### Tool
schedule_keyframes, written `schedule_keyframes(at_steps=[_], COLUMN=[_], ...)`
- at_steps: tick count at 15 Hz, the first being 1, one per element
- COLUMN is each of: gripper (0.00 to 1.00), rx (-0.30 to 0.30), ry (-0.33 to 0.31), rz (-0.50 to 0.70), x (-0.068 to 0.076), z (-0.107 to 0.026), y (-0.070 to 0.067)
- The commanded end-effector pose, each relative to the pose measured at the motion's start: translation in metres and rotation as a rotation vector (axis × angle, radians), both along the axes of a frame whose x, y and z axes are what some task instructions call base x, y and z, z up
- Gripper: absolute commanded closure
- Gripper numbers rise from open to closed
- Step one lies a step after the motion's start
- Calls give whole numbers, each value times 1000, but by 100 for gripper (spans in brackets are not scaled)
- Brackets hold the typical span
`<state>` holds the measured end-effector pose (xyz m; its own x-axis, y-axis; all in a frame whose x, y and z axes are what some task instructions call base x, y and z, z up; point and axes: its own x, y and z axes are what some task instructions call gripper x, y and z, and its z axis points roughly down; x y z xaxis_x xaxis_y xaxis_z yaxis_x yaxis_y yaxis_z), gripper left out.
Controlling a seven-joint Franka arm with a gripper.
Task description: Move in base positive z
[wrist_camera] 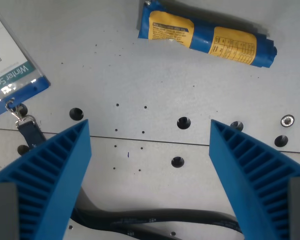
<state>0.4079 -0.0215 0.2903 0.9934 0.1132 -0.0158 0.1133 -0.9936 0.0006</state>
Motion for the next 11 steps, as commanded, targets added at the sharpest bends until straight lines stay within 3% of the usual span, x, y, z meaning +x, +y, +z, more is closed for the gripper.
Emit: schedule_keyframes(at_steps=[1, 11], gripper=[0, 0], rx=[0, 0], ry=[-6, -6], rz=[0, 0], x=[0, 0], z=[7, 57], y=[0, 0])
